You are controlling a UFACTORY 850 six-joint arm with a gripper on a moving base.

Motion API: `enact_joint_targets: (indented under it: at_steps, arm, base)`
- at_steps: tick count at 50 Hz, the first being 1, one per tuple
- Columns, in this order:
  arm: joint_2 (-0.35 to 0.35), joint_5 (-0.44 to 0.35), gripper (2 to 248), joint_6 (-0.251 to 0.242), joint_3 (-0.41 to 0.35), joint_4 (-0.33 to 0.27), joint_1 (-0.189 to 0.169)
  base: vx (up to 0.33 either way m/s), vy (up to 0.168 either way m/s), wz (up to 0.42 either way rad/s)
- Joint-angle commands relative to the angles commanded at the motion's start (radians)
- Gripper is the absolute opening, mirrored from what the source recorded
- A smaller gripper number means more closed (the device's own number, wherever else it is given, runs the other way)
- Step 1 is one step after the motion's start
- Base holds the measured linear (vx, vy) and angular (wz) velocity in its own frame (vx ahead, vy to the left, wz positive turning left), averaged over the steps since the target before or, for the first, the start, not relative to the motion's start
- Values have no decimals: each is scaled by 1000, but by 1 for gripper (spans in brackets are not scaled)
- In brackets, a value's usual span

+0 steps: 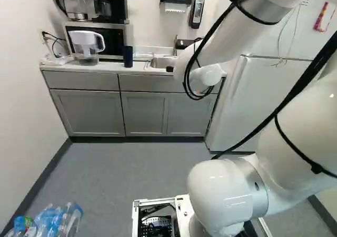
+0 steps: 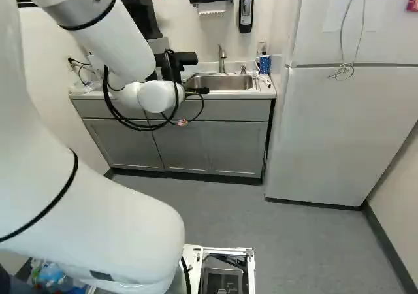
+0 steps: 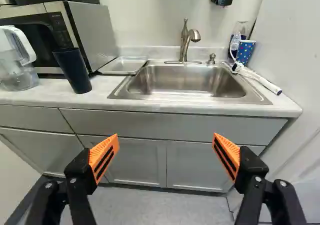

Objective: Rinse the cup and place it in the tray

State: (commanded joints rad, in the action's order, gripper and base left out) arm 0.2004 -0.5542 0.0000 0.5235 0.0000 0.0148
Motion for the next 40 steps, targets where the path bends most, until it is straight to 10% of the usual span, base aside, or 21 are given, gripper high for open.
enact_joint_targets:
  at_steps: [40]
  arm:
    - [55,91,247,0,40,0,0]
  base:
    - [0,0,0]
